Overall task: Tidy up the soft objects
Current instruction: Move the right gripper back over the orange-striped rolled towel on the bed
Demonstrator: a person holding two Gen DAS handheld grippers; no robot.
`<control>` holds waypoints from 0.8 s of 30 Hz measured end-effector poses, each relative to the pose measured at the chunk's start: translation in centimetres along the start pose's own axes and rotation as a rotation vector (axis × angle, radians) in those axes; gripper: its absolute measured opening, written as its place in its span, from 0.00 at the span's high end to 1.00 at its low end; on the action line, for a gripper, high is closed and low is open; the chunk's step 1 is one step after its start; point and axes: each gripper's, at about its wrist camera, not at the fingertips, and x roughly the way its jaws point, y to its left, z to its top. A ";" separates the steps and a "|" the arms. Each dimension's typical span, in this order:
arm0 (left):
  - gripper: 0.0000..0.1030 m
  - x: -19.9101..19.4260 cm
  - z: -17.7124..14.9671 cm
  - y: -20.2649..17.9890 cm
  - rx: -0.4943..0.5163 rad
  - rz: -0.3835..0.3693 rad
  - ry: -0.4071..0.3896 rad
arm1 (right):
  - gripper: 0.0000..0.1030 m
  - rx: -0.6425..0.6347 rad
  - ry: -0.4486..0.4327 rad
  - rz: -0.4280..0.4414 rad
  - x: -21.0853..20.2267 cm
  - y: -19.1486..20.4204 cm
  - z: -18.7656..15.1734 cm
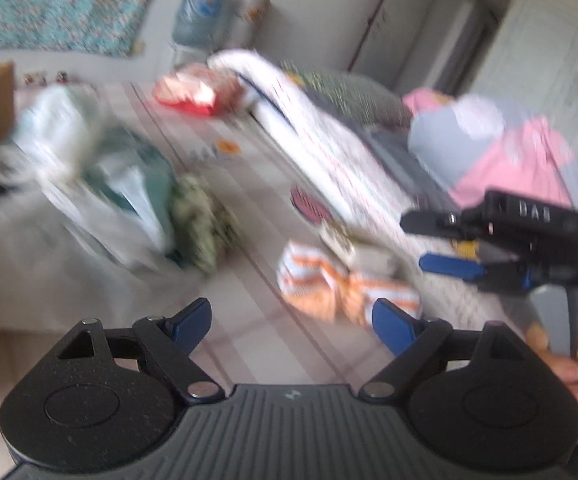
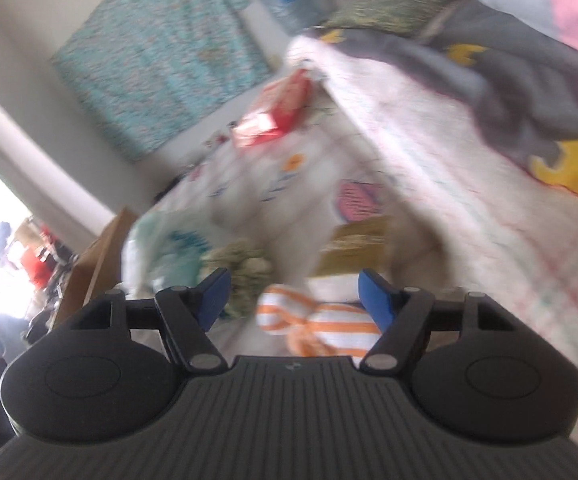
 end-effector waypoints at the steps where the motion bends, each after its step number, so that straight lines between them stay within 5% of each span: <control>1: 0.14 0.5 -0.5 -0.2 0.000 -0.005 0.011 | 0.31 0.007 0.003 -0.012 0.2 -0.6 -0.1; 12: 0.04 2.8 -2.1 1.4 -0.078 -0.018 0.078 | 0.31 0.009 0.088 -0.074 3.6 -2.8 -1.2; 20: 0.00 1.9 -2.0 3.6 -0.215 -0.032 0.086 | 0.31 0.011 0.205 0.013 4.6 -1.2 -3.1; 24: 0.00 1.3 -2.4 3.9 -0.187 -0.025 0.079 | 0.30 0.024 0.280 0.098 5.6 0.2 -4.6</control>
